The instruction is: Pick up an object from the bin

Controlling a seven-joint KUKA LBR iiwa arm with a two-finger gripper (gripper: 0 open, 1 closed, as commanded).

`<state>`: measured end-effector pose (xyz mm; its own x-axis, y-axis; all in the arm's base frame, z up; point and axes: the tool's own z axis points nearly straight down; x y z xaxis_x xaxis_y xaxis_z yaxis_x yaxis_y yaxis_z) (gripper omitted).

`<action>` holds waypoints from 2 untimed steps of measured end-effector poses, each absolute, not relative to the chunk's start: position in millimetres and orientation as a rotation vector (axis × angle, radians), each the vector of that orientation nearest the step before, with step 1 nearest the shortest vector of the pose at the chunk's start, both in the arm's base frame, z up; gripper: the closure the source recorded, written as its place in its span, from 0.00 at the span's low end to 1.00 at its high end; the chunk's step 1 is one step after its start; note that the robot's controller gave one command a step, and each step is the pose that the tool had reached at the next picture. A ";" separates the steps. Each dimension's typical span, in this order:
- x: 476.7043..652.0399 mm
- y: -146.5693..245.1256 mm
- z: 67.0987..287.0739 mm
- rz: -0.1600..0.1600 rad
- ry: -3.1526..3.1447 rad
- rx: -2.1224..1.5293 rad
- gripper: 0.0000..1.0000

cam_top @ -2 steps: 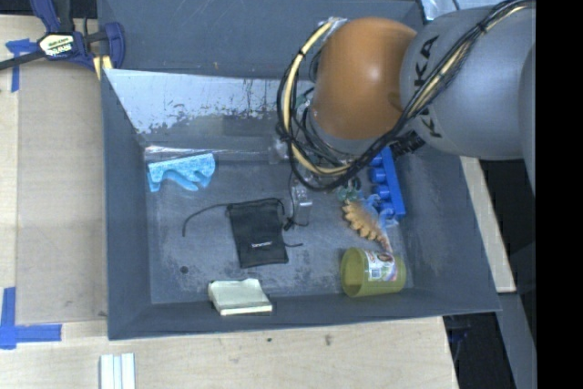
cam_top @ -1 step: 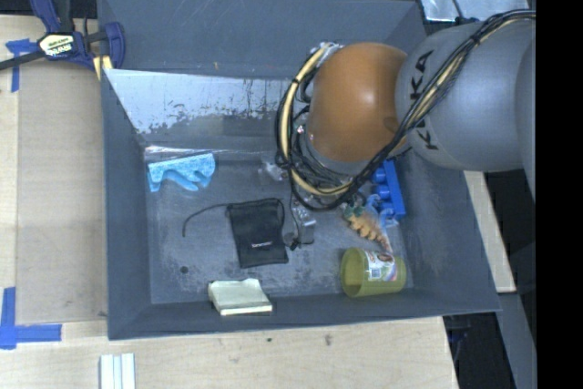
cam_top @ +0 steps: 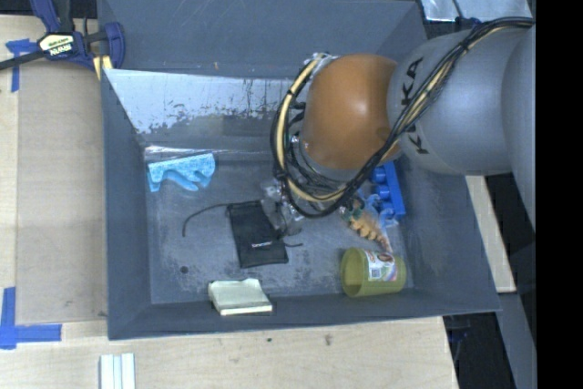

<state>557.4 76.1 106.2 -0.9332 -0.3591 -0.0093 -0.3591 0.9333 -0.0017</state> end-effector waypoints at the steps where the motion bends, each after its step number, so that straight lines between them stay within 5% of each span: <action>1: 557.4 76.0 106.3 0.000 3.080 -0.570 0.00; 2: 557.4 76.0 106.3 0.000 3.080 -0.570 0.00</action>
Offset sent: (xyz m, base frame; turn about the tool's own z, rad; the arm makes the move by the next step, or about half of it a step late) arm 0.0000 0.0000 0.0000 0.0000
